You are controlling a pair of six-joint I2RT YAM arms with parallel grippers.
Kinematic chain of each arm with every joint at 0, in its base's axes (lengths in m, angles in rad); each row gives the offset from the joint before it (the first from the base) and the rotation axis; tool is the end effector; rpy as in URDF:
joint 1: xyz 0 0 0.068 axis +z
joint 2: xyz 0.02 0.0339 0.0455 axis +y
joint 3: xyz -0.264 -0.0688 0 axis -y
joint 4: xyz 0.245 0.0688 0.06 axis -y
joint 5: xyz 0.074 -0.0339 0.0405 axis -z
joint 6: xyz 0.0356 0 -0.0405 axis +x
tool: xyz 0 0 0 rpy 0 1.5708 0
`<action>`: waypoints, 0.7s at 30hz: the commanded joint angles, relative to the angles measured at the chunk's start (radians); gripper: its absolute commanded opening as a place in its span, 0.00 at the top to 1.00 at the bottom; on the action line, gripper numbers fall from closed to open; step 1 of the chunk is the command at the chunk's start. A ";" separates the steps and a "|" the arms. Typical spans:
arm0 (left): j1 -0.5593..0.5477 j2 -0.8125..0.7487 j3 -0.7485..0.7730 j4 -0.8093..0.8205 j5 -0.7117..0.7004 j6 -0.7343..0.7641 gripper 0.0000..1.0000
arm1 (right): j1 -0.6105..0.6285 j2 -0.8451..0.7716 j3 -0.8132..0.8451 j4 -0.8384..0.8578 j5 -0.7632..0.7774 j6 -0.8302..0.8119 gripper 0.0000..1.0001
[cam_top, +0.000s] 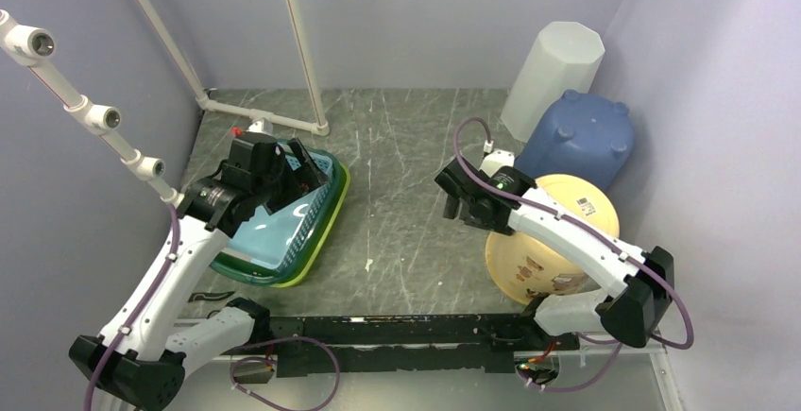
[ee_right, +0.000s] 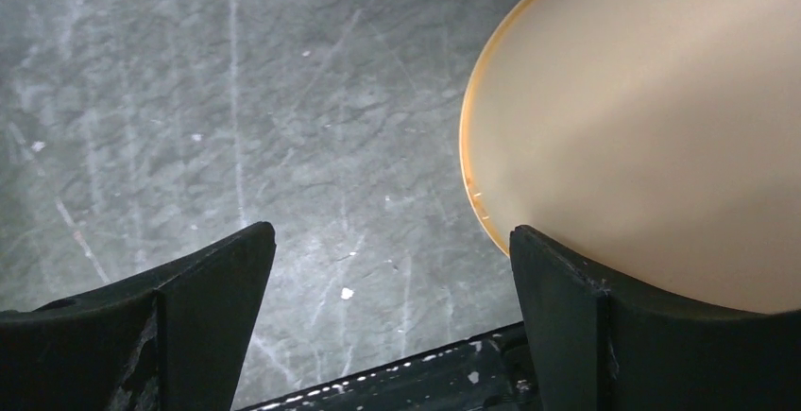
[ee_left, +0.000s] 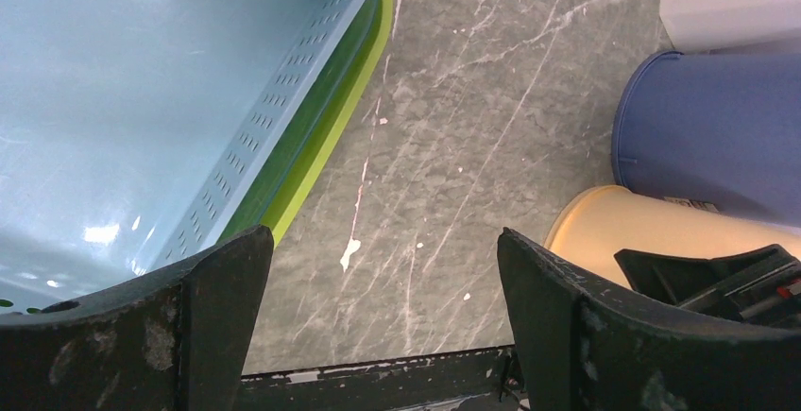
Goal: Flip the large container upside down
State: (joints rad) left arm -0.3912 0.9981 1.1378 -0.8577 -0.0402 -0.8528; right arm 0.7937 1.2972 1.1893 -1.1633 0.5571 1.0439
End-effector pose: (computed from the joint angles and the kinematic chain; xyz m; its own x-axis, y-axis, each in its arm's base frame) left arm 0.1796 -0.0725 0.3568 -0.6660 -0.5393 -0.5154 -0.2258 0.8042 -0.5498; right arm 0.1743 0.1504 0.3014 -0.7654 0.2681 -0.5851 0.3298 0.9440 0.0011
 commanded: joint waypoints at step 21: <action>0.003 -0.008 -0.024 -0.076 -0.033 0.065 0.06 | -0.021 -0.119 -0.088 0.110 -0.205 -0.203 0.11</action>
State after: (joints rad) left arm -0.3912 0.9920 1.1267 -0.8745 -0.0437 -0.8337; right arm 0.7471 1.1328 1.1450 -1.0580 0.3851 0.8246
